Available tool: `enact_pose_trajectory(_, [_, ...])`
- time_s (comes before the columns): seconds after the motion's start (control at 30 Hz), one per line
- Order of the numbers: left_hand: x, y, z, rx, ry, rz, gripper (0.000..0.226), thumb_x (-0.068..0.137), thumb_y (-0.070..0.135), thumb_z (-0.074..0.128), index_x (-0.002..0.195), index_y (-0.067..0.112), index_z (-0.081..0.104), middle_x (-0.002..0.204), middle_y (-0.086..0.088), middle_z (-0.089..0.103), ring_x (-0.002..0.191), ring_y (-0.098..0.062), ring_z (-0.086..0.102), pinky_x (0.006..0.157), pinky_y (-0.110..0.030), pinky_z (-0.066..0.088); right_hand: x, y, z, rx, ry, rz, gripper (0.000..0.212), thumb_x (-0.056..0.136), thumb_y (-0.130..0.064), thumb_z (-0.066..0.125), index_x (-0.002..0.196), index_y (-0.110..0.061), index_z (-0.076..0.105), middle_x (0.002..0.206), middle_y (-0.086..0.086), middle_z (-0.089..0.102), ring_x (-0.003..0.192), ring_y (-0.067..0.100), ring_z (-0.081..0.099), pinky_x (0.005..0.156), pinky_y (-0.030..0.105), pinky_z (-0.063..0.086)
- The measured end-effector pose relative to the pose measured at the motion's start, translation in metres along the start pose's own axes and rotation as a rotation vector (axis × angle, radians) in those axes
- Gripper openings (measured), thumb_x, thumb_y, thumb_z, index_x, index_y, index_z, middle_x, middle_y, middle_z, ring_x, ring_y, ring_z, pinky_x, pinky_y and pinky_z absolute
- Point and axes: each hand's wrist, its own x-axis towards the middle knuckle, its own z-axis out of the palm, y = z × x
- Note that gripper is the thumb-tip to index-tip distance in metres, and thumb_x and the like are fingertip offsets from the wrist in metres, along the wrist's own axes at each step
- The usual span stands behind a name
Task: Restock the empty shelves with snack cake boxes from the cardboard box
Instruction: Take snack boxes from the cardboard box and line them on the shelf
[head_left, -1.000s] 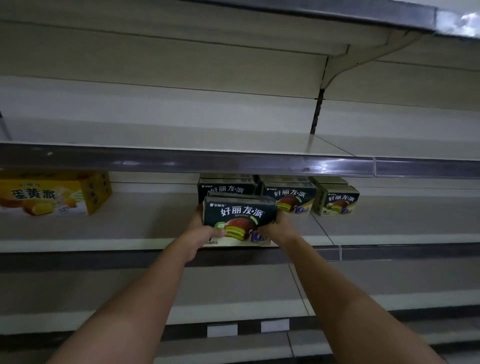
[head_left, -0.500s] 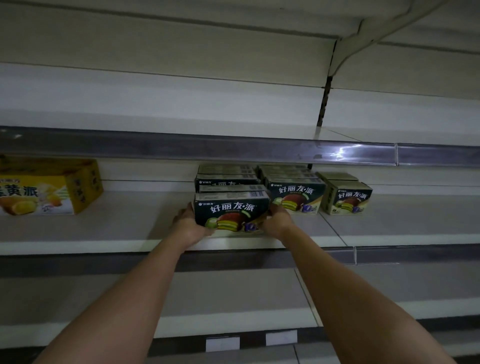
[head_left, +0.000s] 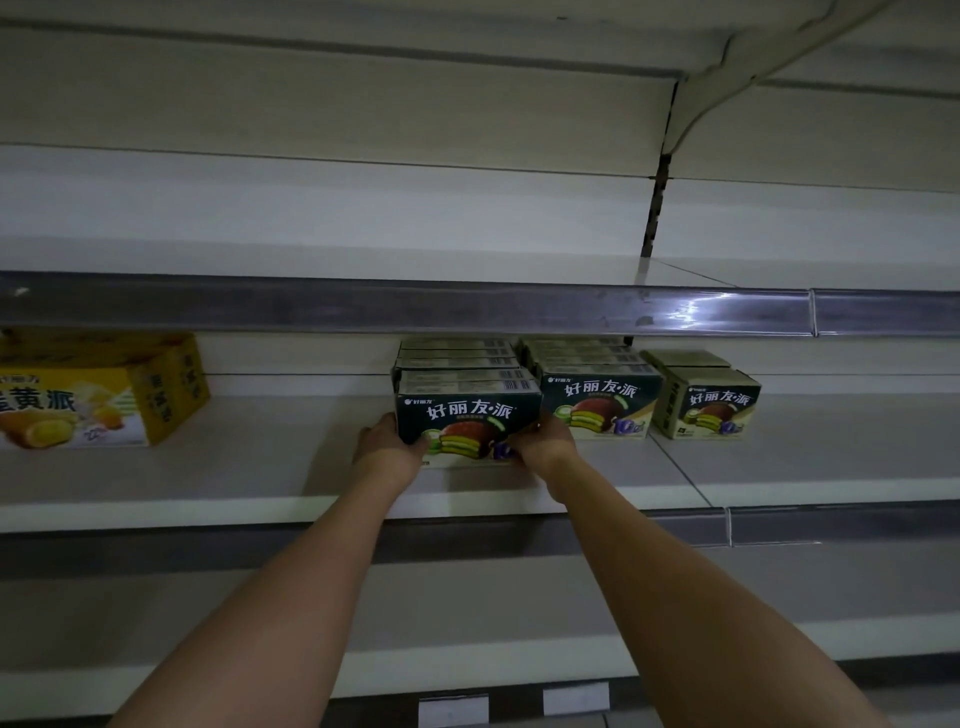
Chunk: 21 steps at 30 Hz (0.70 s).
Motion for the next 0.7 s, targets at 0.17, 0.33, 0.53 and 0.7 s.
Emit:
enact_pose_trajectory(0.17, [-0.003, 0.008, 0.005, -0.199, 0.075, -0.086, 0.051, 0.094, 0.043, 0.052, 0.131, 0.008, 0.048, 0.131, -0.017, 0.053, 0.111, -0.033, 0.056, 0.094, -0.044, 0.049, 0.000, -0.002, 0.002, 0.170, -0.036, 0.009, 0.056, 0.083, 0.002, 0.065, 0.134, -0.006, 0.045, 0.128, 0.014, 0.058, 0.117, 0.030, 0.054, 0.100, 0.038, 0.045])
enact_pose_trajectory(0.33, [-0.016, 0.017, 0.006, -0.389, 0.136, -0.139, 0.063, 0.096, 0.038, 0.052, 0.140, 0.000, 0.027, 0.141, -0.019, 0.044, 0.122, -0.032, 0.048, 0.095, -0.035, 0.042, 0.001, -0.001, 0.007, 0.348, -0.032, 0.007, 0.059, 0.081, 0.012, 0.060, 0.132, -0.010, 0.041, 0.126, 0.013, 0.057, 0.114, 0.030, 0.055, 0.091, 0.035, 0.048])
enact_pose_trajectory(0.53, [-0.028, 0.019, 0.008, -0.432, 0.174, -0.102, 0.037, 0.098, 0.030, 0.050, 0.116, -0.003, 0.053, 0.112, -0.019, 0.060, 0.087, -0.023, 0.050, 0.072, -0.026, 0.037, -0.008, 0.003, 0.013, 0.327, 0.176, 0.062, 0.038, 0.089, -0.004, 0.055, 0.126, -0.001, 0.045, 0.117, 0.015, 0.055, 0.096, 0.025, 0.054, 0.086, 0.035, 0.048])
enact_pose_trajectory(0.7, [-0.034, 0.020, 0.002, -0.424, 0.124, -0.080, 0.038, 0.100, 0.029, 0.045, 0.112, -0.002, 0.062, 0.117, -0.020, 0.062, 0.102, -0.029, 0.057, 0.078, -0.026, 0.037, -0.006, -0.004, 0.015, 0.002, 0.011, 0.012, 0.044, 0.088, -0.007, 0.053, 0.131, -0.005, 0.044, 0.137, 0.012, 0.042, 0.109, 0.028, 0.051, 0.099, 0.034, 0.041])
